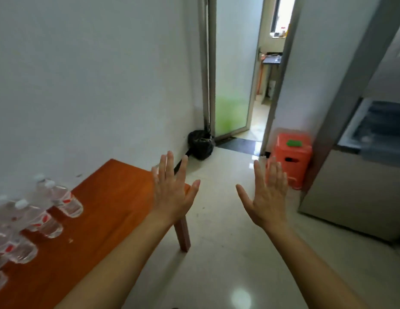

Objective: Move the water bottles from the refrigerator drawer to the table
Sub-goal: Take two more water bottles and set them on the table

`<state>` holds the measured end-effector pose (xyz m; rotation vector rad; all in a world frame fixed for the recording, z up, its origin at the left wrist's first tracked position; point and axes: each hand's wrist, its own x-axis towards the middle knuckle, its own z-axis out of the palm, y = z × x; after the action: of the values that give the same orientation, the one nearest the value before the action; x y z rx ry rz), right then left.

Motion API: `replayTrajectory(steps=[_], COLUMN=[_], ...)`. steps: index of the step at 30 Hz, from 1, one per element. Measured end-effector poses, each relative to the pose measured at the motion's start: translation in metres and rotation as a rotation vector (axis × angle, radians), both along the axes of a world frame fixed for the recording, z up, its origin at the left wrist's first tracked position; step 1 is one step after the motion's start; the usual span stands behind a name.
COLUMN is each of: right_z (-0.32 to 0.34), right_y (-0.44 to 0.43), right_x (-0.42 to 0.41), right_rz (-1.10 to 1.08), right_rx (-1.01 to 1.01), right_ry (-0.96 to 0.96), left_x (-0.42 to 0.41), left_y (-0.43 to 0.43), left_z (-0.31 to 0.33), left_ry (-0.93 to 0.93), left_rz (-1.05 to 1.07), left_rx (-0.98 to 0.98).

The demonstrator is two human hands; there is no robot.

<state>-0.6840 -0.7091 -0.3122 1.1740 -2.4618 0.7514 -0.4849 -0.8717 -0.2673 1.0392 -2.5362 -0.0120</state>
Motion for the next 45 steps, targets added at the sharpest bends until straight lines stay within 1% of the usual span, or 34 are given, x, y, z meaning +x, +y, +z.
replayTrajectory(steps=[3,7,10,13,16,19,23,26,30,34,37,41,45], right_z=[0.0,0.003,0.008,0.013,0.021,0.027,0.02,0.006,-0.016,-0.028,-0.028,-0.029,-0.042], right_y=[0.045,0.091,0.12,0.147,0.178,0.214,0.267,0.298,0.326,0.344,0.351,0.354,0.341], right_x=[-0.067,-0.161,-0.234,-0.304,-0.369,-0.425,-0.485,-0.531,-0.606,-0.693,-0.752,-0.83,-0.882], right_rz=[-0.115,-0.254,-0.358,-0.464,-0.538,-0.644,-0.801,-0.856,-0.857,-0.789,-0.694,-0.583,-0.498], right_rx=[-0.044,-0.03,0.024,0.071,0.151,0.169,0.197,0.199,0.222,0.215,0.309,0.4,0.509], right_ry=[0.031,0.05,0.063,0.075,0.086,0.039,-0.03,-0.092,-0.162,-0.249,-0.317,-0.321,-0.367], left_x=[-0.085,-0.207,-0.306,-0.401,-0.49,-0.57,-0.656,-0.712,-0.783,-0.855,-0.907,-0.963,-0.994], left_y=[0.022,0.043,0.057,0.079,0.102,0.128,0.165,0.186,0.211,0.231,0.243,0.255,0.257], left_z=[0.002,-0.001,-0.007,-0.006,-0.003,0.002,-0.004,-0.02,-0.042,-0.052,-0.052,-0.052,-0.073], left_ry=[0.023,0.057,0.094,0.076,0.023,-0.042,-0.141,-0.221,-0.284,-0.359,-0.459,-0.497,-0.558], left_rz=[-0.144,-0.294,-0.392,-0.471,-0.553,-0.631,-0.741,-0.78,-0.768,-0.718,-0.652,-0.554,-0.506], left_rx=[-0.075,-0.1,-0.079,-0.004,0.009,0.005,0.02,0.016,0.033,0.075,0.115,0.201,0.261])
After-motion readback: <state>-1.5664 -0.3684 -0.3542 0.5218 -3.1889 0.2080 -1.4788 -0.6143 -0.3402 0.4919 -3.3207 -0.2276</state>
